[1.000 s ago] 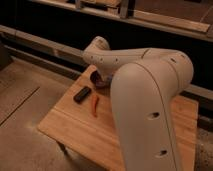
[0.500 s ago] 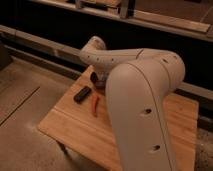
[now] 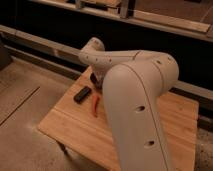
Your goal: Place the white sponge in the ceramic bowl
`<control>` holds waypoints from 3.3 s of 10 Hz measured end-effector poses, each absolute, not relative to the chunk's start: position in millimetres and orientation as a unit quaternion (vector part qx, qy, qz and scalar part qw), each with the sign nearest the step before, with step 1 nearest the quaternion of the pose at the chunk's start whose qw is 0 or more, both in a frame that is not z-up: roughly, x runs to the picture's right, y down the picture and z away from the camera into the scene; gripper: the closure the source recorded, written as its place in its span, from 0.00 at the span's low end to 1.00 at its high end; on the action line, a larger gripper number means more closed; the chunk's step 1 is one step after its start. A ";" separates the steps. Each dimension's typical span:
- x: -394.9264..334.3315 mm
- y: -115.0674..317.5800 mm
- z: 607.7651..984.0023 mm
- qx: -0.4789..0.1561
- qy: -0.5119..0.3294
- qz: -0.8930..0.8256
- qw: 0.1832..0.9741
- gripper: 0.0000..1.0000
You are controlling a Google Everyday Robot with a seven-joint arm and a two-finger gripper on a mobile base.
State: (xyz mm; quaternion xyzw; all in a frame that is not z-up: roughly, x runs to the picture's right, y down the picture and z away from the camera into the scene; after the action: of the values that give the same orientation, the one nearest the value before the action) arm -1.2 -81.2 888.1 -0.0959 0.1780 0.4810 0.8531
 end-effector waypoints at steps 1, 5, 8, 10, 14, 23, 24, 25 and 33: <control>-1.4 -81.6 891.5 -0.099 0.177 0.480 0.854 0.86; -1.3 -78.9 904.3 -0.120 0.170 0.480 0.852 0.86; -1.7 -74.2 913.1 -0.135 0.167 0.478 0.851 0.76; -1.6 -73.0 916.1 -0.141 0.166 0.478 0.851 0.58; 2.2 -74.6 915.9 -0.145 0.165 0.483 0.848 0.45; 2.0 -82.1 909.1 -0.141 0.163 0.482 0.849 0.45; -1.2 -86.8 902.2 -0.136 0.157 0.482 0.851 0.44; -3.7 -90.9 894.1 -0.130 0.151 0.483 0.853 0.38; 12.7 -73.8 790.9 -0.069 0.115 0.506 0.852 0.24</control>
State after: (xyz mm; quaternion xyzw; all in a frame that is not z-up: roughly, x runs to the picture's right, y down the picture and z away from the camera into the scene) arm 12.7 -73.8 790.9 -0.0688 0.1150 0.5057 0.8522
